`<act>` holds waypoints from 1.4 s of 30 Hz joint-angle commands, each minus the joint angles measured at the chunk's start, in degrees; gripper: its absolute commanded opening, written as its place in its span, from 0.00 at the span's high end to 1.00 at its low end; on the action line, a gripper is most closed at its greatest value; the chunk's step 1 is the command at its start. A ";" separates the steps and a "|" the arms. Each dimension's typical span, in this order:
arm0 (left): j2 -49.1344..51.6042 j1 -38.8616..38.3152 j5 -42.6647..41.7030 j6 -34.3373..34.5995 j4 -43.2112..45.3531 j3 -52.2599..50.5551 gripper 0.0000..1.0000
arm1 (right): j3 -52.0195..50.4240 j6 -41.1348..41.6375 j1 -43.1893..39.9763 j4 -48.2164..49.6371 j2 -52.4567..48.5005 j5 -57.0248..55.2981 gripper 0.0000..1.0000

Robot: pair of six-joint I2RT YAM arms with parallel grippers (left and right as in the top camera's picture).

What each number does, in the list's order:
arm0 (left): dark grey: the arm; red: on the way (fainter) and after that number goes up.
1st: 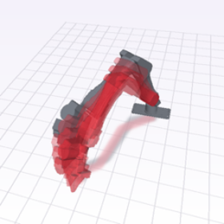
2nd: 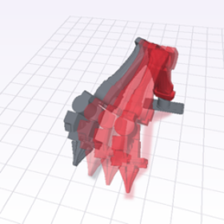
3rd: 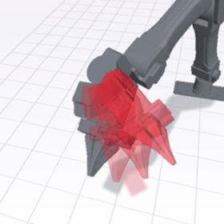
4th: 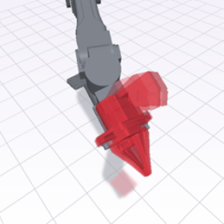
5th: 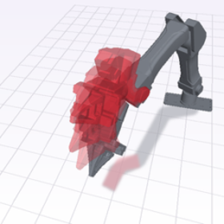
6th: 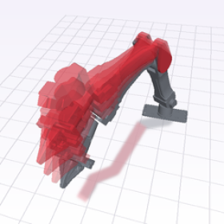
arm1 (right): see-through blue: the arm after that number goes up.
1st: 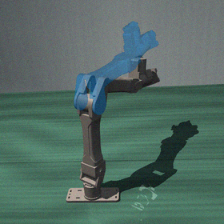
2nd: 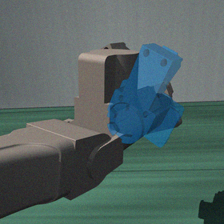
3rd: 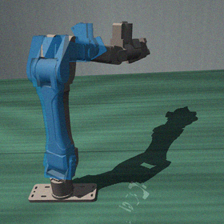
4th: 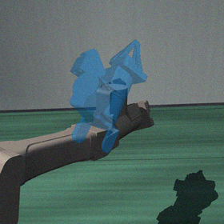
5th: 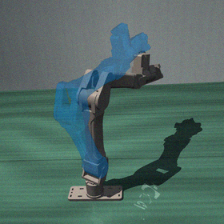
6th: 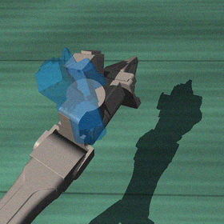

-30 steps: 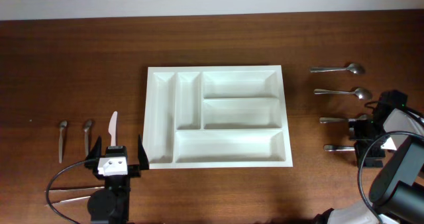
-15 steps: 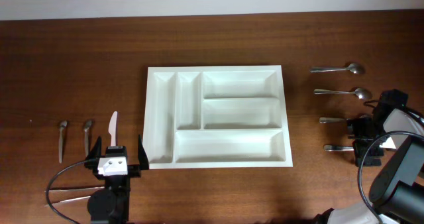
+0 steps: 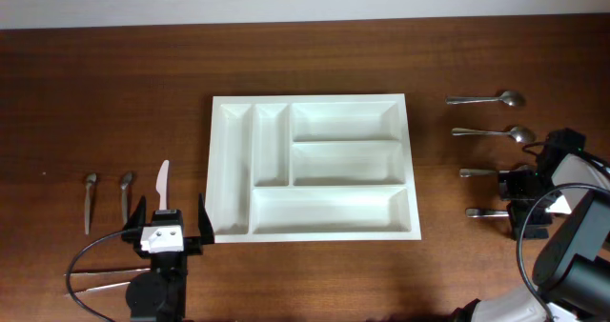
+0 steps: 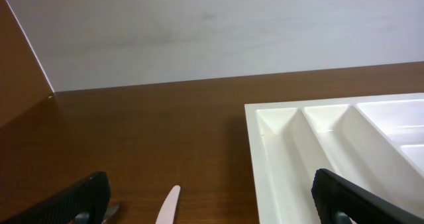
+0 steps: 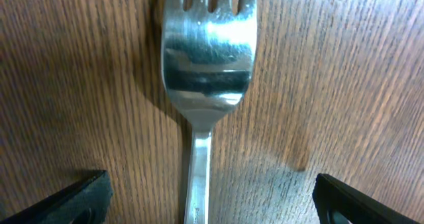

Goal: Pack container
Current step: 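Lower the right gripper and close it on the fork handle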

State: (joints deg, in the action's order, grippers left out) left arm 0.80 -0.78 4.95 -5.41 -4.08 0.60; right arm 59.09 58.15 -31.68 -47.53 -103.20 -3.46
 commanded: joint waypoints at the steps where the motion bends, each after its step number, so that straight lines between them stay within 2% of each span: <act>1: -0.46 0.31 -0.17 -0.90 -0.24 -0.11 0.01 | -1.55 -0.94 -0.33 0.04 -4.00 -0.90 0.01; 9: -0.46 0.31 -0.17 -0.90 -0.24 -0.11 0.01 | -1.55 -4.83 -0.33 3.54 -4.00 -0.79 0.01; 38: -0.46 0.31 -0.17 -0.90 -0.24 -0.11 0.01 | -3.06 -4.13 -0.33 2.08 -4.00 1.36 0.01; 40: -0.46 0.31 -0.17 -0.90 -0.24 -0.11 0.01 | -3.06 -4.15 -0.33 2.08 -4.00 1.36 0.13; 41: -0.46 0.31 -0.17 -0.90 -0.24 -0.11 0.01 | -3.06 -4.15 -0.33 2.08 -4.00 1.33 0.23; 42: -0.46 0.31 -0.17 -0.90 -0.24 -0.11 0.01 | -3.06 -4.15 -0.33 2.08 -4.00 1.33 0.29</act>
State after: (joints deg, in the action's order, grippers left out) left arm 0.80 -0.78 4.93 -5.41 -4.08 0.60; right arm 58.98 53.91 -31.94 -43.72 -103.68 -0.86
